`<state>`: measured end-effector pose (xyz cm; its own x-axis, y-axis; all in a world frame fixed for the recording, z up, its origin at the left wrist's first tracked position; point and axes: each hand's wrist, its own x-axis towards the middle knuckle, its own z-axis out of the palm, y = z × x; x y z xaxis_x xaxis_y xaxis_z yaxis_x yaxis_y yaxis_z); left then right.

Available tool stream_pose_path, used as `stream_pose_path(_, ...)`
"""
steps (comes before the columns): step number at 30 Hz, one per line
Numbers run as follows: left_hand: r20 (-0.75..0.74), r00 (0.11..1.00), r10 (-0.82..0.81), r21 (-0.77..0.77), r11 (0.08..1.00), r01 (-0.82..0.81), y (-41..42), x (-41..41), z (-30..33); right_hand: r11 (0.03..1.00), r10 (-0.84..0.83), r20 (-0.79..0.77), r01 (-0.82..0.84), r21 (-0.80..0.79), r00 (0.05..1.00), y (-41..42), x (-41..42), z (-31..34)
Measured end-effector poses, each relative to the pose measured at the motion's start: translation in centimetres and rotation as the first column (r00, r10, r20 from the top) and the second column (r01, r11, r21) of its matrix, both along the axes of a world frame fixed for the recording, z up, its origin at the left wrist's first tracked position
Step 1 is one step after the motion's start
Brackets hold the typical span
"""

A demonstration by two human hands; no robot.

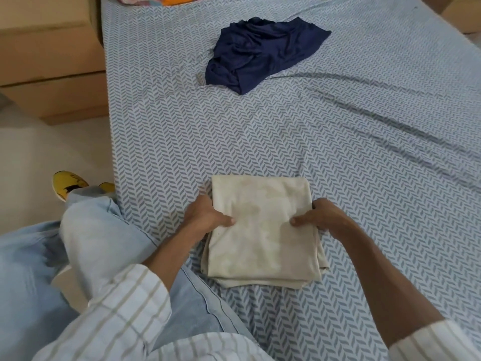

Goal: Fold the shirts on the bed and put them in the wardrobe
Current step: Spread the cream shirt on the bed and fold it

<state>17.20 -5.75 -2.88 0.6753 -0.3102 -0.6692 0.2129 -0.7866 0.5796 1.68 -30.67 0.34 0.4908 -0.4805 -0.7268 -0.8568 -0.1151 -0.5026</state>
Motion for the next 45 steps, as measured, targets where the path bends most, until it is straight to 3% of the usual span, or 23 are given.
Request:
stream_pose_path(4,-0.177,0.981,0.075,-0.228,0.967,-0.115,0.9,0.0,0.9,0.990,0.016,0.130,-0.034,0.138,0.991,-0.2,0.0,0.2)
stream_pose_path(7,-0.301,0.942,0.147,-0.419,0.867,-0.269,1.6,1.2,3.1,0.939,-0.023,0.300,-0.083,0.334,0.954,-0.5,1.2,1.6)
stream_pose_path(9,-0.302,0.938,0.173,-0.490,0.815,-0.308,2.4,3.0,5.3,0.923,0.014,0.409,-0.169,0.346,0.912,-0.5,3.2,3.3)
stream_pose_path(11,-0.252,0.951,0.179,-0.551,0.781,-0.293,3.0,5.3,7.6,0.939,0.058,0.509,-0.221,0.265,0.859,-0.6,5.8,5.2)
stream_pose_path(14,-0.088,0.972,0.216,-0.627,0.747,-0.223,3.6,9.1,10.9,0.971,0.185,0.605,-0.238,0.007,0.775,-0.8,10.3,8.4)
stream_pose_path(18,0.100,0.958,0.268,-0.650,0.746,-0.141,4.4,12.2,13.6,0.944,0.326,0.662,-0.196,-0.265,0.674,-0.3,13.5,10.8)
stream_pose_path(22,0.265,0.947,0.183,-0.506,0.862,-0.025,5.5,11.7,11.8,0.891,0.413,0.583,-0.177,-0.419,0.700,0.7,12.6,7.3)
stream_pose_path(25,0.263,0.965,0.000,-0.294,0.952,0.080,6.9,9.5,7.4,0.844,0.479,0.421,-0.273,-0.461,0.770,1.8,9.9,1.5)
stream_pose_path(27,0.249,0.958,-0.140,-0.112,0.979,0.172,8.0,7.9,4.5,0.836,0.510,0.329,-0.368,-0.406,0.795,3.2,8.0,-1.4)
stream_pose_path(29,0.227,0.960,-0.167,-0.082,0.978,0.190,8.4,7.0,2.6,0.850,0.495,0.293,-0.386,-0.359,0.818,4.1,6.8,-2.6)
stream_pose_path(32,0.060,0.997,-0.039,-0.292,0.955,0.055,8.2,7.1,2.5,0.911,0.404,0.370,-0.332,-0.245,0.837,4.3,6.6,-2.3)
stream_pose_path(34,-0.062,0.997,0.051,-0.363,0.929,-0.070,8.0,7.4,2.9,0.964,0.253,0.496,-0.262,-0.053,0.831,4.4,6.9,-1.8)
stream_pose_path(37,-0.091,0.977,0.190,-0.404,0.890,-0.211,8.4,7.3,2.8,0.982,-0.044,0.567,-0.068,0.174,0.823,5.2,7.5,-0.7)
stream_pose_path(39,-0.107,0.964,0.241,-0.461,0.847,-0.263,8.8,6.9,2.6,0.984,-0.068,0.601,-0.044,0.171,0.797,5.0,7.5,-0.6)
stream_pose_path(42,0.006,0.984,0.178,-0.477,0.866,-0.154,10.1,5.6,2.1,0.993,0.041,0.638,-0.100,0.057,0.769,4.4,5.8,-1.0)
stream_pose_path(44,0.163,0.986,0.033,-0.432,0.901,0.042,11.5,4.8,1.5,0.935,0.354,0.638,-0.243,-0.257,0.684,4.1,3.9,-1.9)
stream_pose_path(45,0.276,0.956,-0.096,-0.329,0.925,0.188,12.1,4.4,1.3,0.827,0.552,0.538,-0.332,-0.455,0.637,4.1,3.0,-2.5)
